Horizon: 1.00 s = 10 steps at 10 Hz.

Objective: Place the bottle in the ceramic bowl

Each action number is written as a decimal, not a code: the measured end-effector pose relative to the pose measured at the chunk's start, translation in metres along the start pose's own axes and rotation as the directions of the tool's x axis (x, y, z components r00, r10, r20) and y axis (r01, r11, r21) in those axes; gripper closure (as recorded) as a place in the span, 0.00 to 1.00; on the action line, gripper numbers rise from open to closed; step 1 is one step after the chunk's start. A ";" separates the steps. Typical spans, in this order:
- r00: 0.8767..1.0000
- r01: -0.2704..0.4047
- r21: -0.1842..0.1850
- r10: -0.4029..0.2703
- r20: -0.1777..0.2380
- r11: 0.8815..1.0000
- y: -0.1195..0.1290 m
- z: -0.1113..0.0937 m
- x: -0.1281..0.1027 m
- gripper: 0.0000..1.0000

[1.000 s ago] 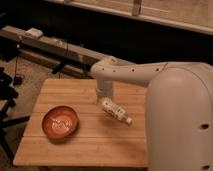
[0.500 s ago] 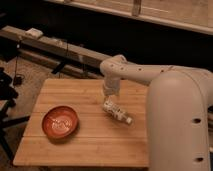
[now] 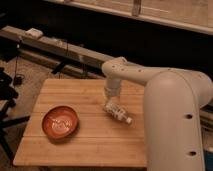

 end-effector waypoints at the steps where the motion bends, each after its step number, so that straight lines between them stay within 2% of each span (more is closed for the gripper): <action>1: 1.000 0.004 -0.004 -0.004 -0.010 1.000 0.002 0.006 0.003 0.35; 8: 1.000 0.001 -0.038 -0.002 -0.031 0.999 0.010 0.034 0.017 0.35; 10: 0.999 0.005 -0.033 -0.006 -0.039 0.999 0.017 0.037 0.018 0.35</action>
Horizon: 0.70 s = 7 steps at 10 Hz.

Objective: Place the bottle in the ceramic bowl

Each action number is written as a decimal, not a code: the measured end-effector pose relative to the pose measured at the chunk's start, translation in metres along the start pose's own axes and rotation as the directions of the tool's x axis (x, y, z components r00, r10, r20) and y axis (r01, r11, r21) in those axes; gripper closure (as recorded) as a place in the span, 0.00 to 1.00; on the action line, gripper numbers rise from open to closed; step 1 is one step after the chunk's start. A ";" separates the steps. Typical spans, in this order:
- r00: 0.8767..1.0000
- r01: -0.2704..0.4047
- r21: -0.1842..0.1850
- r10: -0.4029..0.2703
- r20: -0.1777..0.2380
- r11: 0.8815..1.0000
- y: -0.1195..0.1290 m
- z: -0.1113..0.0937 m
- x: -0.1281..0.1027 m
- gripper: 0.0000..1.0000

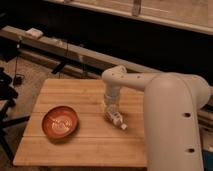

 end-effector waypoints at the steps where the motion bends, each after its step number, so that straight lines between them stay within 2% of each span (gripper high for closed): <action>1: 1.000 0.003 0.016 -0.003 -0.008 1.000 0.006 0.002 0.001 0.37; 2: 1.000 0.006 0.035 -0.005 -0.024 0.999 0.011 0.003 0.001 0.43; 3: 0.999 0.003 0.055 -0.001 -0.041 0.998 0.018 0.003 0.002 0.53; 4: 0.998 -0.011 0.089 0.016 -0.064 0.996 0.026 0.002 0.004 0.65; 7: 0.996 -0.041 0.123 0.050 -0.068 0.992 0.051 -0.020 0.005 0.91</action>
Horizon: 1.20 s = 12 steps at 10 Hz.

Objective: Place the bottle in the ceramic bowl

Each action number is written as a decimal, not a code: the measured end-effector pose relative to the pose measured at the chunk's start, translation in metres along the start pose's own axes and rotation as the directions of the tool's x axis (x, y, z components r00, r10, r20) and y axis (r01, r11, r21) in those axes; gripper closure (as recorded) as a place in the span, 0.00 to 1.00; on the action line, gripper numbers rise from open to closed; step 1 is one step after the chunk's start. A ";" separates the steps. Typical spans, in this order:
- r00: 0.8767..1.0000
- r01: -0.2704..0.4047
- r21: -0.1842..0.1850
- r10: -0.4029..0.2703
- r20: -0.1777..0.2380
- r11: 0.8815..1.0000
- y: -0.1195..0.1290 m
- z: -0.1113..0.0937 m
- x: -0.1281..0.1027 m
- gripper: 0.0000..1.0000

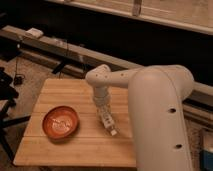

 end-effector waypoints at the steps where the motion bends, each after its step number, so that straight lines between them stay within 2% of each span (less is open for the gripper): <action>1: 1.000 -0.011 0.009 0.011 0.007 1.000 0.007 -0.018 0.003 0.99; 4: 0.999 0.023 0.008 -0.023 0.044 1.000 0.029 -0.077 0.010 1.00; 6: 0.993 0.097 -0.019 -0.096 0.070 0.995 0.057 -0.111 0.012 1.00; 7: 0.984 0.162 -0.037 -0.158 0.082 0.986 0.081 -0.125 0.012 1.00; 9: 0.968 0.242 -0.065 -0.236 0.086 0.968 0.108 -0.132 0.010 1.00; 11: 0.957 0.288 -0.098 -0.282 0.070 0.953 0.123 -0.122 0.006 1.00; 12: 0.948 0.318 -0.114 -0.312 0.064 0.941 0.139 -0.114 0.000 1.00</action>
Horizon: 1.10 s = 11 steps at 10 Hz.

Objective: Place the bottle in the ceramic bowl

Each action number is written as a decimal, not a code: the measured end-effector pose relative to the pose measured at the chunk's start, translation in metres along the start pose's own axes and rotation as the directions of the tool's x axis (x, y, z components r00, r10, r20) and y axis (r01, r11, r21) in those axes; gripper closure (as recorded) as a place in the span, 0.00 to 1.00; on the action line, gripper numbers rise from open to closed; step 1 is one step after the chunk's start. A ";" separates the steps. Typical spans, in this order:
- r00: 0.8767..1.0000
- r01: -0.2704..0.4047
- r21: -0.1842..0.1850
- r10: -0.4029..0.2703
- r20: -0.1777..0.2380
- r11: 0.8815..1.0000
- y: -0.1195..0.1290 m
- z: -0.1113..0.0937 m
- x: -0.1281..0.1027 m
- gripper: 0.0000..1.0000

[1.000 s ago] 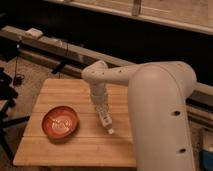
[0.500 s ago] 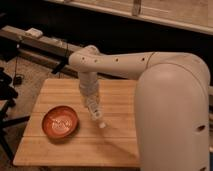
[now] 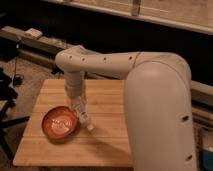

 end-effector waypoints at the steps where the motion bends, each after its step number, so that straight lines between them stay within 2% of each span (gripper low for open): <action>1: 0.999 0.030 -0.015 -0.030 -0.011 0.999 0.009 0.010 -0.010 1.00; 4: 0.993 0.116 -0.031 -0.117 -0.034 0.993 0.031 0.021 -0.029 1.00; 7: 0.979 0.198 -0.037 -0.199 -0.042 0.980 0.055 0.025 -0.043 1.00; 8: 0.974 0.223 -0.037 -0.224 -0.044 0.974 0.063 0.026 -0.046 0.97; 9: 0.968 0.246 -0.038 -0.248 -0.046 0.968 0.071 0.027 -0.049 0.90; 11: 0.956 0.291 -0.059 -0.293 -0.029 0.955 0.080 0.036 -0.050 0.67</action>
